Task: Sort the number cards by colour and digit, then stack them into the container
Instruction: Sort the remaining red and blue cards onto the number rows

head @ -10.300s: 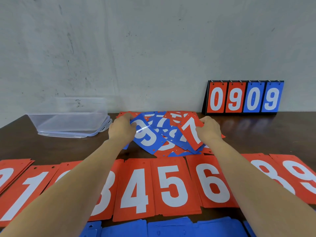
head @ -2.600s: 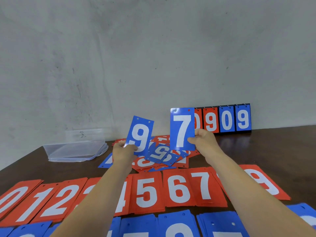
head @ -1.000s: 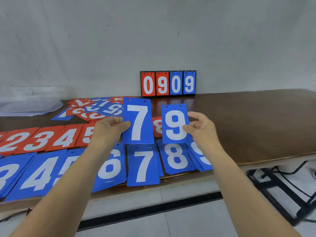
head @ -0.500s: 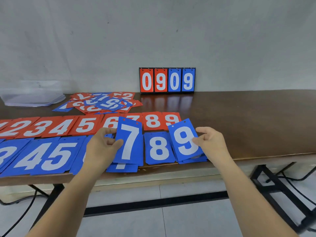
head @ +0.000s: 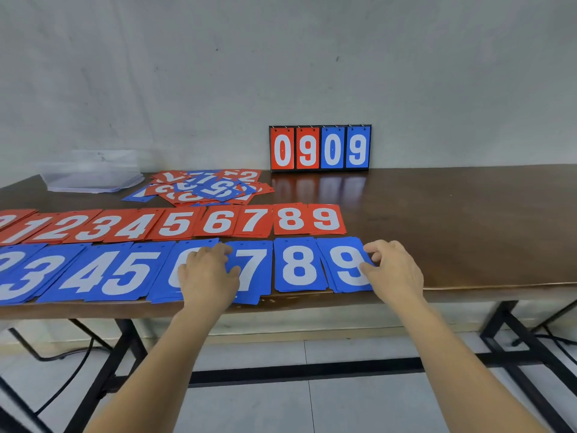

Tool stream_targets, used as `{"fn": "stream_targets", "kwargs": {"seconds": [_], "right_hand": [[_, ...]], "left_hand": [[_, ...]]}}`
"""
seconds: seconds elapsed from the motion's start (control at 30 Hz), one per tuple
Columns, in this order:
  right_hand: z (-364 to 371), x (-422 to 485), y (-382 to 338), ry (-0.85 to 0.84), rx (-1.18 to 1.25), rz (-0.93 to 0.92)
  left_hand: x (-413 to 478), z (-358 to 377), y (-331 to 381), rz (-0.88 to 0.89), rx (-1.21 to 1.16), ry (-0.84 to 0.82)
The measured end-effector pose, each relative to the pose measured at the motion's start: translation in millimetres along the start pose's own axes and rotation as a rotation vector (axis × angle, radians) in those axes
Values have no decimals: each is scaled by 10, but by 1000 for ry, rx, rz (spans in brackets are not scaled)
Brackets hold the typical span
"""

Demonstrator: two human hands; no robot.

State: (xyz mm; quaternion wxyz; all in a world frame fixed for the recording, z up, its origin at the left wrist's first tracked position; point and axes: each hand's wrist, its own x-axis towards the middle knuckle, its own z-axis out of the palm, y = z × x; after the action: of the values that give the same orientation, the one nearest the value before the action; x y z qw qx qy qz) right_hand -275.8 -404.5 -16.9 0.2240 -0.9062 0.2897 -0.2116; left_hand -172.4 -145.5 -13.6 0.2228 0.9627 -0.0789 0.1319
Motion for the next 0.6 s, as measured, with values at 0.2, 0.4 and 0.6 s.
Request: {"fn": "stream_targets", "kwargs": {"seconds": [0.2, 0.4, 0.6], "right_hand": [[13, 23, -94, 16, 93, -56], [50, 171, -536, -40, 102, -168], [169, 498, -1182, -12, 47, -275]], "left_hand": [[17, -19, 13, 20, -75, 40], [238, -181, 29, 68, -55, 57], [777, -379, -122, 80, 23, 91]]}}
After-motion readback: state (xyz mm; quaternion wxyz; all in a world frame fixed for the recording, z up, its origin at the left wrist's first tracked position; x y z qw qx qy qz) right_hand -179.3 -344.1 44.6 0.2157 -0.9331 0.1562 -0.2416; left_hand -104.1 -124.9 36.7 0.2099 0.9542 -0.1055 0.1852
